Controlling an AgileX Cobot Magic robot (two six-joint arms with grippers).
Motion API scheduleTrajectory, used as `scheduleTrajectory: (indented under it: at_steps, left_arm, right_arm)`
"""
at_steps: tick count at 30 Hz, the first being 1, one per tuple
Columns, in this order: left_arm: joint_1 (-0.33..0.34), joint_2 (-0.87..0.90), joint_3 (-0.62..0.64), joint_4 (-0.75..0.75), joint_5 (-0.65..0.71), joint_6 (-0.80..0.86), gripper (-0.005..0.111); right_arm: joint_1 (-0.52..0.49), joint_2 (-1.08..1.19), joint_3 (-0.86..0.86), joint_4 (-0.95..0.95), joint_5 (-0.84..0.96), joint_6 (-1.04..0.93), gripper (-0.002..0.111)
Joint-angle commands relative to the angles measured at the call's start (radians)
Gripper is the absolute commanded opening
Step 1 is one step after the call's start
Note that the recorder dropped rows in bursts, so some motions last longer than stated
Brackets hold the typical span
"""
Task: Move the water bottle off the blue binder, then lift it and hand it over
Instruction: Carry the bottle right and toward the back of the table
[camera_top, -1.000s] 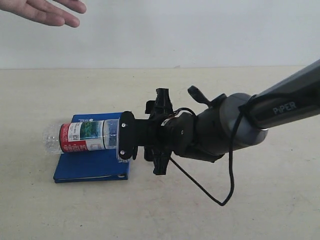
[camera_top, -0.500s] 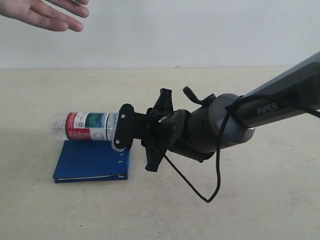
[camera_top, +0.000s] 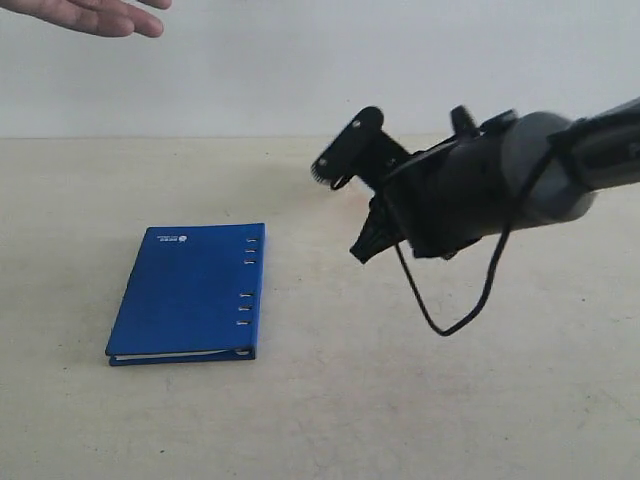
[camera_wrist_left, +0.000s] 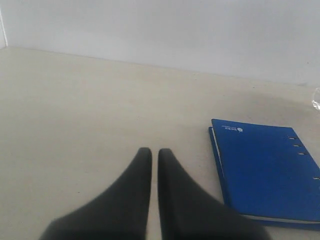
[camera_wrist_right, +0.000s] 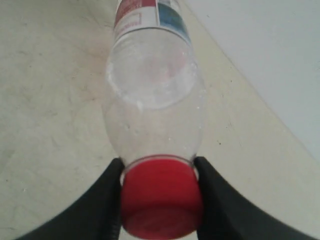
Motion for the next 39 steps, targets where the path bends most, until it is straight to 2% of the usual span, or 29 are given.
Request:
scheduleTrajectory:
  at_steps: [1, 10, 22, 32, 36, 39]
  left_arm:
    - [0.001, -0.003, 0.003, 0.003, -0.005, 0.004, 0.004]
    - [0.001, -0.003, 0.003, 0.003, -0.005, 0.004, 0.004]
    - [0.001, -0.003, 0.003, 0.003, -0.004, 0.004, 0.004]
    - [0.001, -0.003, 0.003, 0.003, -0.004, 0.004, 0.004]
    - [0.001, -0.003, 0.003, 0.003, -0.004, 0.004, 0.004]
    - [0.001, -0.003, 0.003, 0.003, -0.004, 0.004, 0.004]
  right_arm:
    - [-0.063, -0.127, 0.032, 0.068, 0.079, -0.011, 0.0]
    - [-0.135, -0.231, 0.075, 0.107, 0.069, -0.011, 0.0]
    - [-0.174, -0.234, 0.077, 0.114, 0.084, 0.139, 0.0]
    - [-0.264, -0.234, 0.077, 0.105, 0.114, 0.157, 0.0]
    - [-0.274, -0.234, 0.077, 0.095, 0.188, 0.154, 0.0]
    - [-0.28, -0.234, 0.075, 0.064, 0.146, 0.204, 0.0]
